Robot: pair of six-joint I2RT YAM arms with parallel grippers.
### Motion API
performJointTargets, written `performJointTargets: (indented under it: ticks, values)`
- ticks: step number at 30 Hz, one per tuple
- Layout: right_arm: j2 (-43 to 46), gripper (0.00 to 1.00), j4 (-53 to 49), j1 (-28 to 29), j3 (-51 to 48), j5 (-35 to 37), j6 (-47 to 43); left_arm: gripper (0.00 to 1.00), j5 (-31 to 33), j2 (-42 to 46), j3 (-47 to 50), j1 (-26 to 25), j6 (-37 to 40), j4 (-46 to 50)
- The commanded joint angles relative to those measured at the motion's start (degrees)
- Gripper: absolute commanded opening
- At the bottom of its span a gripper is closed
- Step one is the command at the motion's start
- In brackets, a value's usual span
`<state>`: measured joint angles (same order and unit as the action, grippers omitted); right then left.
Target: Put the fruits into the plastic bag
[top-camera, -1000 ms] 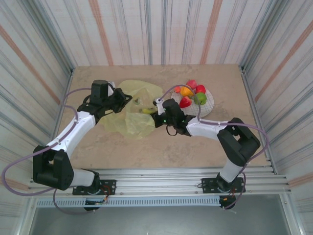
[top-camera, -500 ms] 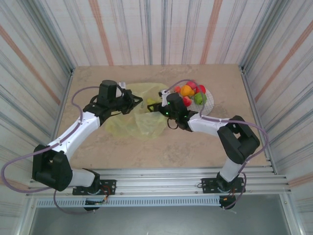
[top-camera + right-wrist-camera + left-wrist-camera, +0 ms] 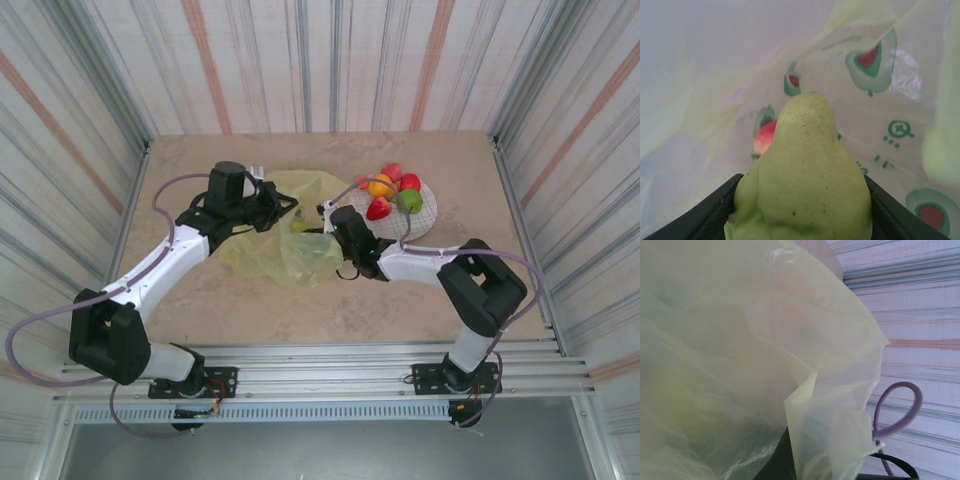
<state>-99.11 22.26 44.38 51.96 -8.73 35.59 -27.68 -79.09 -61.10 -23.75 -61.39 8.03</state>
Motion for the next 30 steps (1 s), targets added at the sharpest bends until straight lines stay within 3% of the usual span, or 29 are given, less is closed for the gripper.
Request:
performJointTargets:
  ticks: [1,9,14,19,30]
  values:
    - [-2.44,0.58,0.82,0.51,4.06,0.95,5.19,0.0,-1.09,-0.02,0.3,-0.16,-0.26,-1.27]
    - [-9.08,0.65,1.02,1.61,10.03,5.01,17.04,0.0,-1.25,0.08,1.04,-0.16,-0.4,-1.78]
    - [-12.47,0.73,1.47,1.85,14.32,2.98,19.25,0.0,-1.32,0.03,1.13,-0.17,-0.25,-1.73]
    - [-12.7,0.82,1.3,1.25,14.9,0.48,19.08,0.0,-1.22,0.16,1.49,0.09,-0.11,-1.79]
    - [-3.09,0.81,-6.71,0.45,7.6,1.87,8.86,0.0,-1.4,1.52,2.5,3.95,1.38,-0.88]
